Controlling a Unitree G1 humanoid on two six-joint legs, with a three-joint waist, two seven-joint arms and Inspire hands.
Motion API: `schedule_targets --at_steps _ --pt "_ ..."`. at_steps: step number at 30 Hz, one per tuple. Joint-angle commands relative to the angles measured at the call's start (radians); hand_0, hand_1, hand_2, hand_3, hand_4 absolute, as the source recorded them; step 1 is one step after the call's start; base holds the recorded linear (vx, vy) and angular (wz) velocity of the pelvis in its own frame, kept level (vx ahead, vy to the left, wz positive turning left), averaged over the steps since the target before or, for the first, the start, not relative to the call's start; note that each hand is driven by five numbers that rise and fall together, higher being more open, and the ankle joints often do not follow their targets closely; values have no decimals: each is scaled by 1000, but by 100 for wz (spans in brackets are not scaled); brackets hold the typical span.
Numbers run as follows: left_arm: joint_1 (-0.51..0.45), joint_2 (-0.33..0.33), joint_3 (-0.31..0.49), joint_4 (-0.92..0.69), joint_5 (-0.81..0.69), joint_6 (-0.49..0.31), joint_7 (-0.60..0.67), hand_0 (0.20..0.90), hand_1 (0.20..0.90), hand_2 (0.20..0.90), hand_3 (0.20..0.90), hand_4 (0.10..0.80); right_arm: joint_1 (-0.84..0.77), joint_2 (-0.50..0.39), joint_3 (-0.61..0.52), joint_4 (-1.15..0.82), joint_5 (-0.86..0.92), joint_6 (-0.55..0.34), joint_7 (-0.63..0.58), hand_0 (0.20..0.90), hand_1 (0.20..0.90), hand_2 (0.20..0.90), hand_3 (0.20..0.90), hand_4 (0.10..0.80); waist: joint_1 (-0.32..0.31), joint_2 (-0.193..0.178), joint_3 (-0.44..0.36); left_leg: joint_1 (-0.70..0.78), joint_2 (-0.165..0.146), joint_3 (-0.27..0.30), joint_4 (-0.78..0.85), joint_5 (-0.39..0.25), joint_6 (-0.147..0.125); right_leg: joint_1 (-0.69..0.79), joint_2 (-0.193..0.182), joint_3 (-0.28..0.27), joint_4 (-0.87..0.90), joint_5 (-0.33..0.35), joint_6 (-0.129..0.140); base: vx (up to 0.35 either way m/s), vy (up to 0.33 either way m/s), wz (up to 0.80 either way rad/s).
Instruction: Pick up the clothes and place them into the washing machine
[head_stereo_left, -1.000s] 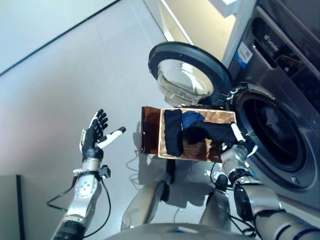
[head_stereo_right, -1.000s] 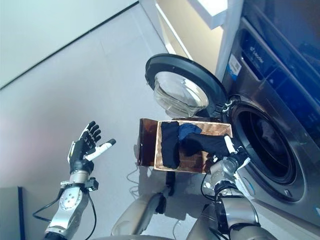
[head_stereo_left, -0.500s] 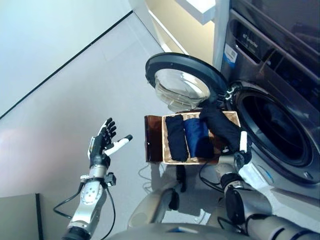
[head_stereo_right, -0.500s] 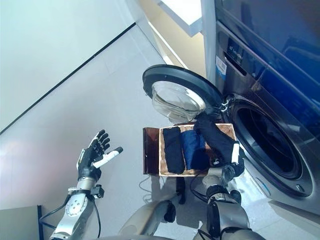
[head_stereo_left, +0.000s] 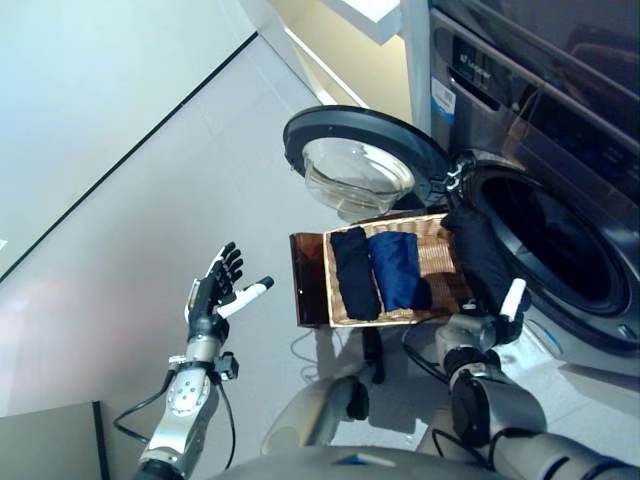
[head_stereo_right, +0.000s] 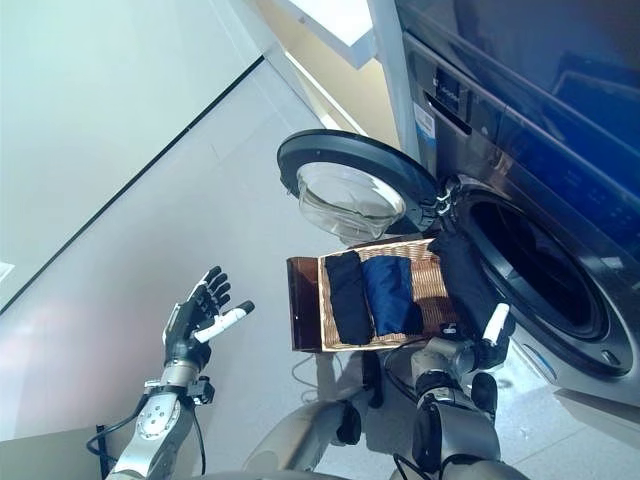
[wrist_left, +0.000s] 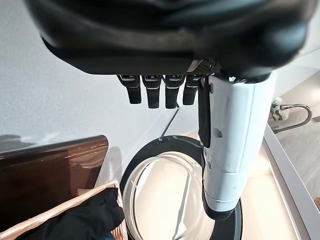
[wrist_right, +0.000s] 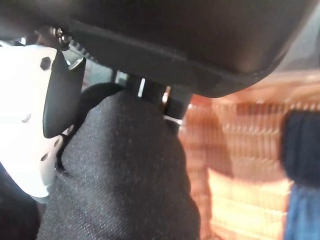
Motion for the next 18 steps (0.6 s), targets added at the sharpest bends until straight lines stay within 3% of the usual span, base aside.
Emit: schedule_targets --at_steps 1,5,7,8,10,11,12,15,18 --pt "-36 26 49 -111 -7 -113 26 900 900 900 900 800 -109 -111 3 -158 -103 -107 -35 200 200 200 200 300 10 28 -16 -125 6 -59 145 -144 -63 42 20 -35 -80 -20 -120 0 0 0" --pt "-33 39 56 -118 -3 -120 30 900 900 900 900 800 -172 -201 -29 -221 -212 -133 -140 200 200 200 200 300 20 40 -20 -131 7 -62 141 -133 -64 31 23 -34 -77 -15 -121 -4 -10 -4" --pt "-30 71 72 -128 11 -131 32 900 900 900 900 800 -256 -339 -29 -234 -325 -125 -233 200 200 200 200 300 39 50 -32 -131 1 -69 141 -137 -68 26 19 -36 -72 -24 -120 -6 -3 2" --pt "-36 66 71 -129 11 -131 33 900 900 900 900 800 -267 -346 -26 -234 -343 -120 -253 200 200 200 200 300 41 56 -28 -136 2 -68 140 -129 -67 20 21 -35 -72 -17 -120 -29 12 3" --pt "-30 107 97 -147 26 -140 39 900 900 900 900 800 -385 -500 27 -231 -387 -94 -289 200 200 200 200 300 68 62 -45 -137 -5 -72 136 -130 -73 7 13 -33 -61 -28 -118 0 0 0" --pt "-33 103 97 -148 25 -140 39 900 900 900 900 800 -396 -509 33 -222 -386 -91 -290 200 200 200 200 300 69 66 -44 -139 -5 -72 135 -130 -73 3 12 -32 -60 -28 -118 -10 15 4" --pt "-28 115 108 -156 21 -144 48 900 900 900 900 800 -464 -571 105 -202 -385 -64 -291 900 900 900 900 800 80 61 -55 -138 -5 -71 130 -127 -75 -6 12 -28 -50 -30 -120 0 13 6" --pt "-37 107 123 -150 18 -140 56 900 900 900 900 800 -480 -592 158 -171 -394 -19 -258 900 900 900 900 800 75 63 -53 -141 -2 -65 131 -124 -76 -20 17 -22 -33 -32 -123 8 1 6" --pt "-42 90 146 -154 6 -136 61 900 900 900 900 800 -452 -551 155 -143 -351 -5 -196 900 900 900 900 800 73 61 -59 -146 5 -61 130 -117 -74 -31 23 -16 -25 -26 -127 -6 2 -2"
